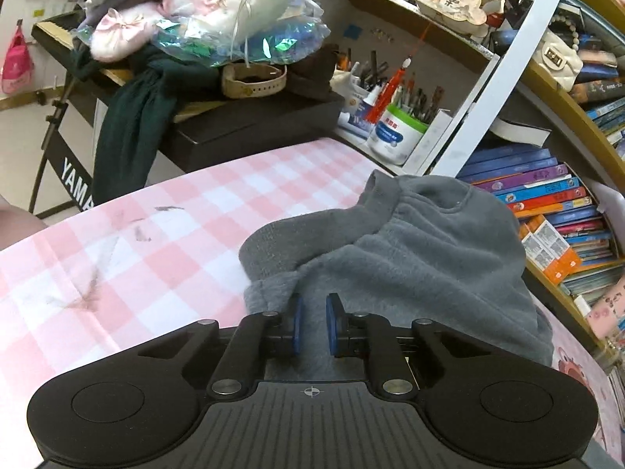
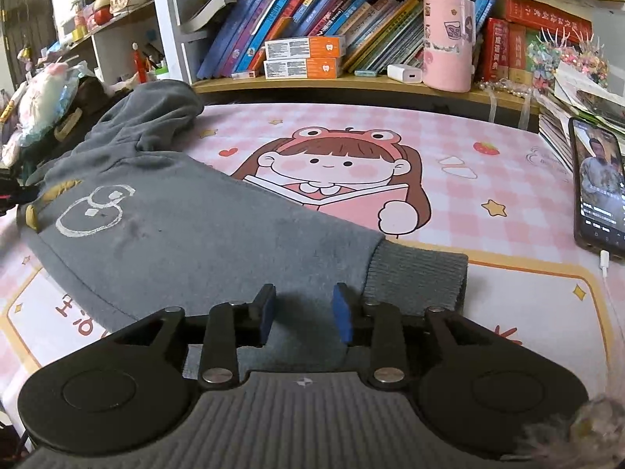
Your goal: Fold clothes
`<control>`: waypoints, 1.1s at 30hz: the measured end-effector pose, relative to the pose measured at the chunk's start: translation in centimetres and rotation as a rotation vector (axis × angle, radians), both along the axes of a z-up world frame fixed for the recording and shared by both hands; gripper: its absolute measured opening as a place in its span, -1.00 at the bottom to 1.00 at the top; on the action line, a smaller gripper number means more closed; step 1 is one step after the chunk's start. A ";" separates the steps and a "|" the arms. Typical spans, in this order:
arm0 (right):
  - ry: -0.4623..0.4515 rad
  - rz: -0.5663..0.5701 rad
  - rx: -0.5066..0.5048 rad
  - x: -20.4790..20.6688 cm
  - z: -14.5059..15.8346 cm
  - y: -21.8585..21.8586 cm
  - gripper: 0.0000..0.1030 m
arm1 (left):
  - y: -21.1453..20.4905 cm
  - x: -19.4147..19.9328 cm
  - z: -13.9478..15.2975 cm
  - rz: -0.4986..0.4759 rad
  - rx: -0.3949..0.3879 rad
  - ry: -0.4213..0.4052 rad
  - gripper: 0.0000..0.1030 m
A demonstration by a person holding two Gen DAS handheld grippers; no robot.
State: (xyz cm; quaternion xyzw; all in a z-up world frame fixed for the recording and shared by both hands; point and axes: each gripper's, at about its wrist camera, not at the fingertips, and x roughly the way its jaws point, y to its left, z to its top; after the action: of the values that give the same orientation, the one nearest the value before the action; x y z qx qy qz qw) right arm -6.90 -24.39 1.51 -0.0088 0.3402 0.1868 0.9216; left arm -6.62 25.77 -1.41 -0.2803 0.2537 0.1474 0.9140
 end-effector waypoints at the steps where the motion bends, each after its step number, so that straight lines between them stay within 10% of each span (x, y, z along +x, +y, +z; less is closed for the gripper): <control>1: -0.001 0.001 -0.001 0.0 0.0 0.1 -0.33 | 0.0 0.0 0.1 -0.001 0.003 0.001 -0.70; 5: -0.011 0.002 0.003 0.3 0.4 0.2 -0.31 | -1.7 -0.5 1.9 -0.018 0.095 -0.049 -0.54; 11: -0.025 0.033 0.041 2.0 1.1 1.9 -0.29 | -7.2 1.3 5.4 -0.183 0.312 -0.142 0.23; 17: -0.036 0.113 0.088 5.1 2.6 6.0 -0.28 | -15.3 7.4 6.6 -0.450 0.530 -0.140 0.23; 23: -0.008 0.164 0.243 11.8 4.6 11.4 -0.27 | -21.0 14.1 6.0 -0.519 0.703 -0.091 0.24; 33: 0.133 0.051 0.449 19.6 0.9 14.6 0.05 | -20.4 17.7 2.5 -0.499 0.734 0.011 0.29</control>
State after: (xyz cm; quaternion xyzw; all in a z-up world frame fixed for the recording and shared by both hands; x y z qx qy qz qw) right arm 12.67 -9.83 2.43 0.2003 0.3495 0.2810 0.8711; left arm 11.11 5.41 1.07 0.1334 0.2491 0.0039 0.9592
